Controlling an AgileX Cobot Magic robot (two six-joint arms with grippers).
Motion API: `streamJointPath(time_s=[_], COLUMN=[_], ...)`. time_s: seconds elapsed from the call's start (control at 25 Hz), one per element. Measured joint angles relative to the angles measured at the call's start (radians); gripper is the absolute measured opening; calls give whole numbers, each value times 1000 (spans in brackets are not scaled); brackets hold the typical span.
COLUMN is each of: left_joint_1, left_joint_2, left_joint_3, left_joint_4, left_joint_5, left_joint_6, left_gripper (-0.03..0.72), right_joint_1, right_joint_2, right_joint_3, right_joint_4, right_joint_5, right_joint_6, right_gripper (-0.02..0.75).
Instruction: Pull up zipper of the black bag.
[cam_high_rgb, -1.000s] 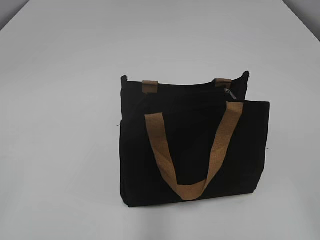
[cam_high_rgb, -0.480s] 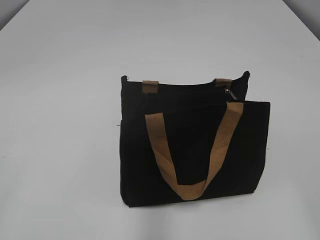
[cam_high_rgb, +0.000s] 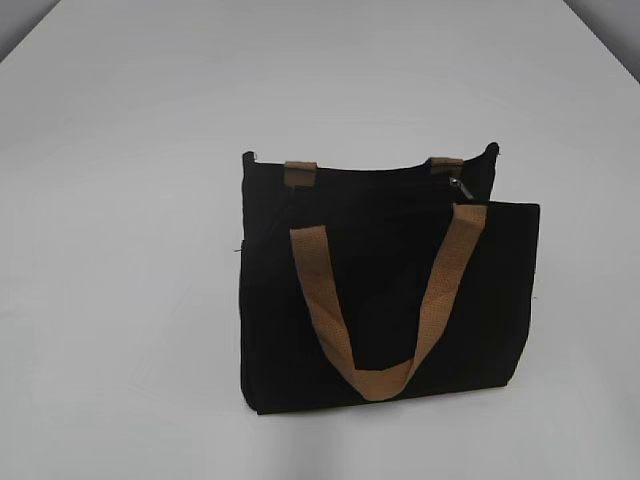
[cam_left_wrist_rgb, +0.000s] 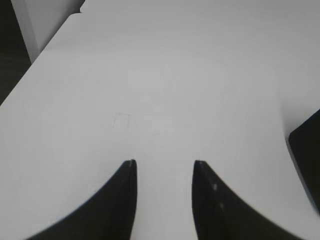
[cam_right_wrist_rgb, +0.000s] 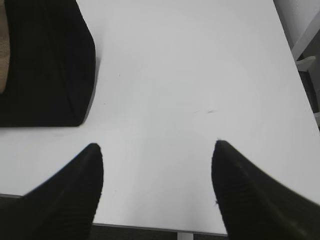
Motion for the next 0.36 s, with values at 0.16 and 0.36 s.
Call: streamJointPath(time_s=[0.16,0.36], left_joint_1=[-8,-8], left_joint_2=[0,0], left_joint_3=[0,0], left_joint_4=[0,0], left_joint_5=[0,0], left_joint_6=[0,0], left_gripper=[254,242], right_joint_1=[0,0], right_joint_2=[0,0], right_joint_3=[0,0], right_joint_4=[5,6], right_joint_5=[0,0], right_joint_6=[0,0], right_gripper=[529,529])
